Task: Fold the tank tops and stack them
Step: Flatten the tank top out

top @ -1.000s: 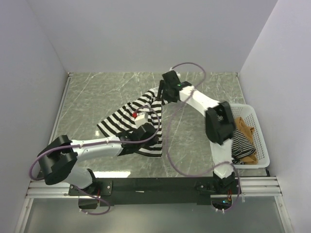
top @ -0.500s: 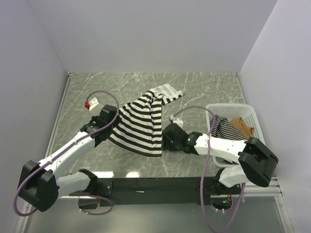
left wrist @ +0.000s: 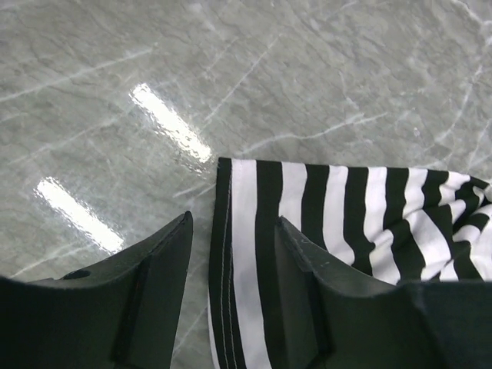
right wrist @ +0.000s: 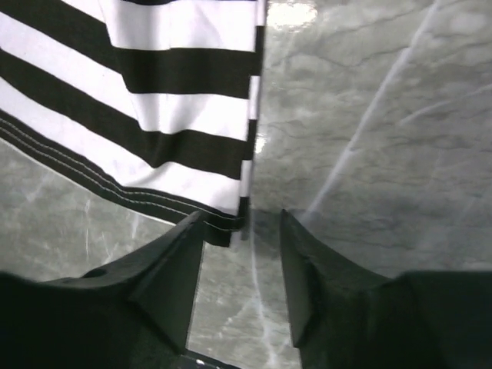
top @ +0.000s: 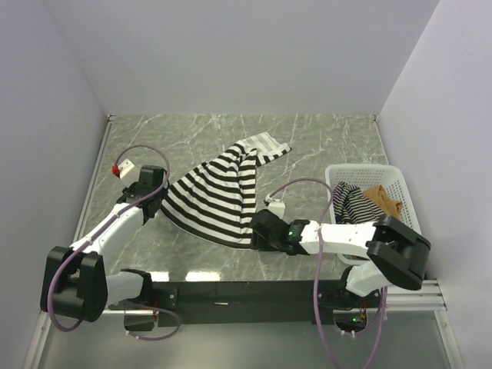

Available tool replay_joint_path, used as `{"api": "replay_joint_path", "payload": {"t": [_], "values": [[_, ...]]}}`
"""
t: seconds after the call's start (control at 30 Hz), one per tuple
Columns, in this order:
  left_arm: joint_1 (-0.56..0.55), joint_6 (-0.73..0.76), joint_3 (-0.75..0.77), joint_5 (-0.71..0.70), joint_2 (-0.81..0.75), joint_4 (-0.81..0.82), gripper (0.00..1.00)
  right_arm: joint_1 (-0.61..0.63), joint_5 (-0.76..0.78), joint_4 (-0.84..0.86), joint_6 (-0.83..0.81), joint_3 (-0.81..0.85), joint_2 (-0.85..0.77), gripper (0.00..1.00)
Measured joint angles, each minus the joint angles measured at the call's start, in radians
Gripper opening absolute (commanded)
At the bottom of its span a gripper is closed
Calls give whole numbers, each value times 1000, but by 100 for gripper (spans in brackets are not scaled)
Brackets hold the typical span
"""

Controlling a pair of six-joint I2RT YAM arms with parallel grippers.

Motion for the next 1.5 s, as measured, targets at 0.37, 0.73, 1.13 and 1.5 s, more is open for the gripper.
{"api": "replay_joint_path", "payload": {"t": [0.37, 0.73, 1.13, 1.5], "values": [[48, 7, -23, 20, 27, 32, 51, 107, 162, -60, 76, 109, 130, 0], [52, 11, -138, 206, -55, 123, 48, -20, 248, -290, 89, 7, -180, 0], [-168, 7, -205, 424, -46, 195, 49, -326, 198, -304, -97, -43, -410, 0], [-306, -8, -190, 308, -155, 8, 49, -433, 156, -305, -189, -36, -418, 0]]}}
